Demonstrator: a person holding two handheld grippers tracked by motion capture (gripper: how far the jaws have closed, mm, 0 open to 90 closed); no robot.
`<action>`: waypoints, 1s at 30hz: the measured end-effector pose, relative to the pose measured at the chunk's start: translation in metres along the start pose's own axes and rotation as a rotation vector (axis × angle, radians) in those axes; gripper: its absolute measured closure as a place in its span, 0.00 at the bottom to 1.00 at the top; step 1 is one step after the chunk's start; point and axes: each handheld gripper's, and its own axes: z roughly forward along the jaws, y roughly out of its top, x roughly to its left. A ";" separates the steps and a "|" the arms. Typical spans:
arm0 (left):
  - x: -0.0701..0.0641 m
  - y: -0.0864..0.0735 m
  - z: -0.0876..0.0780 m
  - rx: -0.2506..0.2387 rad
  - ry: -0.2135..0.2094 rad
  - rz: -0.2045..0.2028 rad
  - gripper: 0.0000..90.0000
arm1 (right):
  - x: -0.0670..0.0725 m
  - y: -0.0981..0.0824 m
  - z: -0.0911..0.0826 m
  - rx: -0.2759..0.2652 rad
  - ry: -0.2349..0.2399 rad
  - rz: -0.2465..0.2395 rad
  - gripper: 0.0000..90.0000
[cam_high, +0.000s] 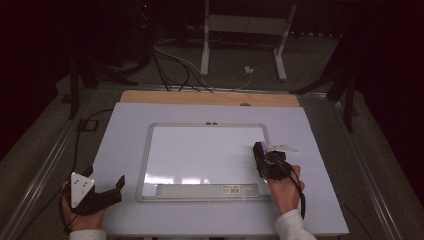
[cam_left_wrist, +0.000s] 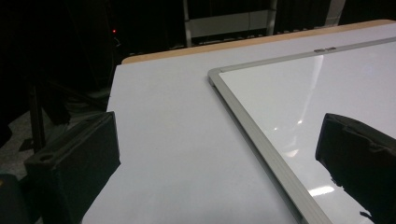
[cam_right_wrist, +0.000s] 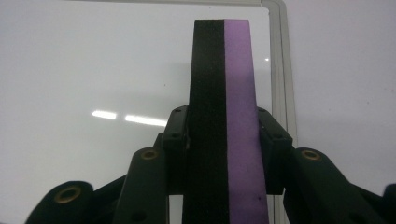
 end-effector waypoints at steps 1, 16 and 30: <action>0.000 0.000 0.000 0.000 0.000 0.000 0.01 | 0.000 -0.001 -0.001 0.001 0.001 0.001 0.71; 0.000 0.000 0.000 0.001 0.001 0.001 0.01 | -0.003 -0.013 -0.009 0.004 -0.004 0.040 0.71; -0.001 -0.001 0.001 0.007 0.000 0.001 0.01 | -0.010 -0.024 -0.019 -0.003 -0.027 0.072 0.71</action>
